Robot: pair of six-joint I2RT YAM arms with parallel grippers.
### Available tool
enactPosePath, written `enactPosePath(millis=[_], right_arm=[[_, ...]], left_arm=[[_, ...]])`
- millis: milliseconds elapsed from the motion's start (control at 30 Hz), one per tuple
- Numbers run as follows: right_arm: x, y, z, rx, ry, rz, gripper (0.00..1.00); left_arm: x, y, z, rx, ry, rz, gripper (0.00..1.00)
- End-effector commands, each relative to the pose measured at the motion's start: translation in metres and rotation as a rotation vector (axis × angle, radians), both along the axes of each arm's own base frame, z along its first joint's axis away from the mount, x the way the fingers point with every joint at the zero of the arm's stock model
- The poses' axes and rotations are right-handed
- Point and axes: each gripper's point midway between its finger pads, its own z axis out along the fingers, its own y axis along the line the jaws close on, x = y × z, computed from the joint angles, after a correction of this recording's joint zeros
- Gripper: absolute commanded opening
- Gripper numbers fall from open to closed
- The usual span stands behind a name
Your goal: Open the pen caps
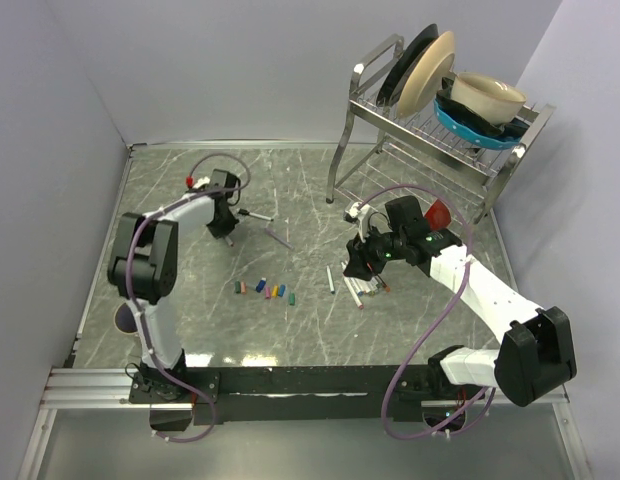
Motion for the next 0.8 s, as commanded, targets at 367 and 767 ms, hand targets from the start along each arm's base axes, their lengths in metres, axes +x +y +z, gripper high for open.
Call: enactPosePath(millis=[367,767], right_arm=[[-0.024,0.028,0.042,0.215,-0.058,0.19,0.53],[-0.05,0.051,0.05,0.453,0.16,0.221,0.63]], left_arm=[[-0.119,-0.132,0.17,-0.666,-0.783,-0.619,0.01],[-0.179,-0.202,0.229,-0.926,-0.99,-0.654,0.01]])
